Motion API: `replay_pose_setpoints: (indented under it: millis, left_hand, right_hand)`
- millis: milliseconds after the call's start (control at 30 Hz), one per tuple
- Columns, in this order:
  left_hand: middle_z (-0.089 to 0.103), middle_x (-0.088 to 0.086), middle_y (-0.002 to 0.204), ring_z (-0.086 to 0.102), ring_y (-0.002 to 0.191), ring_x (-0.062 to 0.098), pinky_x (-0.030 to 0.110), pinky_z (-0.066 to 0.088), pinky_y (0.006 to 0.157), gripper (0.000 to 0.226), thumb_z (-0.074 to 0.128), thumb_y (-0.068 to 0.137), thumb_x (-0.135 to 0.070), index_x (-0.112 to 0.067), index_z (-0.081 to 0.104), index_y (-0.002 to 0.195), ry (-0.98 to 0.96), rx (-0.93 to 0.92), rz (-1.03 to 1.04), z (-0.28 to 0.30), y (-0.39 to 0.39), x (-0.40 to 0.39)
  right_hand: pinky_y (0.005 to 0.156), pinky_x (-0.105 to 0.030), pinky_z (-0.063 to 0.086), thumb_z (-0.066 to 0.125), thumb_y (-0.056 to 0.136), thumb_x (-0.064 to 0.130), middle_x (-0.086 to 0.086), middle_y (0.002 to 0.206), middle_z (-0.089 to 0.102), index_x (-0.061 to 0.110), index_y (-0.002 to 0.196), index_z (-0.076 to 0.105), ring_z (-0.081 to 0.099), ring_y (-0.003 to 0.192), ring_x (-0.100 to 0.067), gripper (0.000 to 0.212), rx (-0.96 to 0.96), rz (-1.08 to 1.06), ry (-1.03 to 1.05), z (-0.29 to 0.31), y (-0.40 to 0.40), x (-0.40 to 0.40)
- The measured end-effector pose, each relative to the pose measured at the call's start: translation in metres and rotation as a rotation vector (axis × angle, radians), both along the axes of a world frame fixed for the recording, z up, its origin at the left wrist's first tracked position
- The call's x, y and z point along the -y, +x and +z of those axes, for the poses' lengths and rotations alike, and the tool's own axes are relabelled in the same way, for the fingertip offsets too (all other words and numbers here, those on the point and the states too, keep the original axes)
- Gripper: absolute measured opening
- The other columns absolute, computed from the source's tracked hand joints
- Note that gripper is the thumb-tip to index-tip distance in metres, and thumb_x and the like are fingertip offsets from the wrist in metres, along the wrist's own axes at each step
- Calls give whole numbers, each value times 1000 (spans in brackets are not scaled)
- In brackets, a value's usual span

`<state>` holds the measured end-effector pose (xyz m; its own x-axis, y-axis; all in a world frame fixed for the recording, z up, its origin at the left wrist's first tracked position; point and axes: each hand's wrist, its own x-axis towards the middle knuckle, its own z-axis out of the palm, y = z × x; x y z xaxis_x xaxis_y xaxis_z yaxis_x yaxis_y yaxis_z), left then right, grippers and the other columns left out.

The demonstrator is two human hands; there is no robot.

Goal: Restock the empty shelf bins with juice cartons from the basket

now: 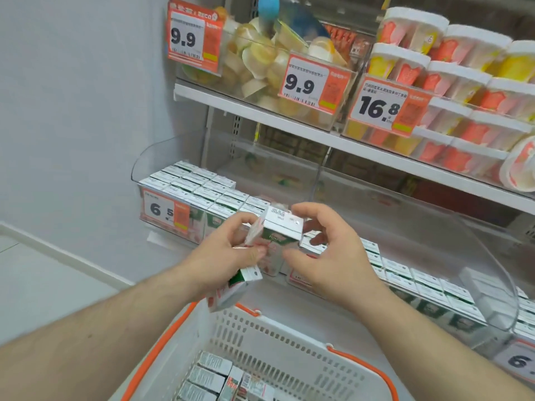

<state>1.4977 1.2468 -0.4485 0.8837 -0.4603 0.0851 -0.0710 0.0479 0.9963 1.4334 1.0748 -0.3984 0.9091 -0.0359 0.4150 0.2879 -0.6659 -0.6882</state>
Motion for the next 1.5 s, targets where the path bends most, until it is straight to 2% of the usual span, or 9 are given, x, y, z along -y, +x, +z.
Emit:
replay_pose_setpoints:
  millis: [133, 267, 400, 600, 767, 967, 1300, 1400, 1500]
  left_hand:
    - [75, 5, 100, 68, 87, 23, 41, 53, 81, 38, 64, 88, 3, -24, 56, 113, -46, 37, 107, 4, 4, -5]
    - [75, 3, 92, 69, 84, 23, 40, 53, 79, 43, 59, 87, 7, -33, 58, 105, -42, 43, 140, 7, 8, -10]
    - [74, 1, 86, 67, 76, 13, 33, 51, 71, 34, 66, 85, -1, -30, 58, 101, -24, 17, 178, 6, 15, -13]
    - [68, 3, 69, 62, 65, 16, 27, 45, 62, 13, 73, 80, -28, -23, 64, 88, 141, -72, 474, 1, 41, -23]
    - [67, 2, 68, 62, 71, 20, 31, 47, 75, 44, 66, 84, -52, -10, 73, 74, 186, -251, 442, -3, 48, -16]
    - [42, 7, 60, 42, 59, 20, 31, 40, 66, 49, 64, 87, -42, -18, 43, 49, 205, -314, 485, -5, 58, -9]
    - [50, 8, 61, 50, 57, 21, 40, 55, 75, 43, 62, 89, -44, -16, 63, 56, 223, -272, 467, -10, 59, -9]
    - [49, 3, 55, 49, 54, 20, 32, 50, 69, 48, 59, 91, -49, -20, 64, 53, 192, -271, 469, -12, 58, -9]
    - [64, 0, 59, 60, 60, 19, 30, 48, 67, 57, 42, 97, -55, -20, 71, 63, 133, -326, 478, -9, 53, -11]
  right_hand:
    - [67, -8, 39, 85, 66, 31, 18, 100, 51, 40, 117, 52, 52, 74, -3, 61, 82, -47, -26, 2, 15, -17]
    - [82, -14, 43, 66, 63, 63, 23, 114, 47, 41, 124, 50, 50, 100, 3, 67, 126, -64, -143, 5, 32, -38]
    - [84, -34, 48, 57, 79, 54, 9, 103, 60, 31, 110, 57, 58, 98, -17, 39, 13, -61, -379, 13, 58, -55]
    - [68, -33, 50, 59, 77, 36, 8, 79, 65, 23, 93, 59, 61, 79, -21, 21, 12, -185, -290, 47, 120, -50]
    - [70, -29, 43, 58, 81, 37, -4, 100, 60, 17, 114, 58, 57, 86, -26, 39, -334, -324, -423, 36, 204, -41]
    - [65, -31, 45, 65, 81, 24, -5, 101, 55, 15, 107, 66, 55, 80, -21, 28, -732, -217, -172, 4, 237, -46]
    - [51, -27, 42, 63, 75, 59, -4, 74, 52, 9, 101, 54, 49, 48, -18, 57, -891, -147, 290, -11, 253, -30]
    - [63, -31, 46, 54, 83, 68, -5, 85, 63, 11, 112, 56, 61, 66, -21, 64, -929, -104, 255, -8, 247, -32]
    - [102, -46, 36, 35, 91, 73, -5, 149, 43, 24, 146, 39, 46, 130, -28, 74, -861, -95, -53, 0, 233, -44]
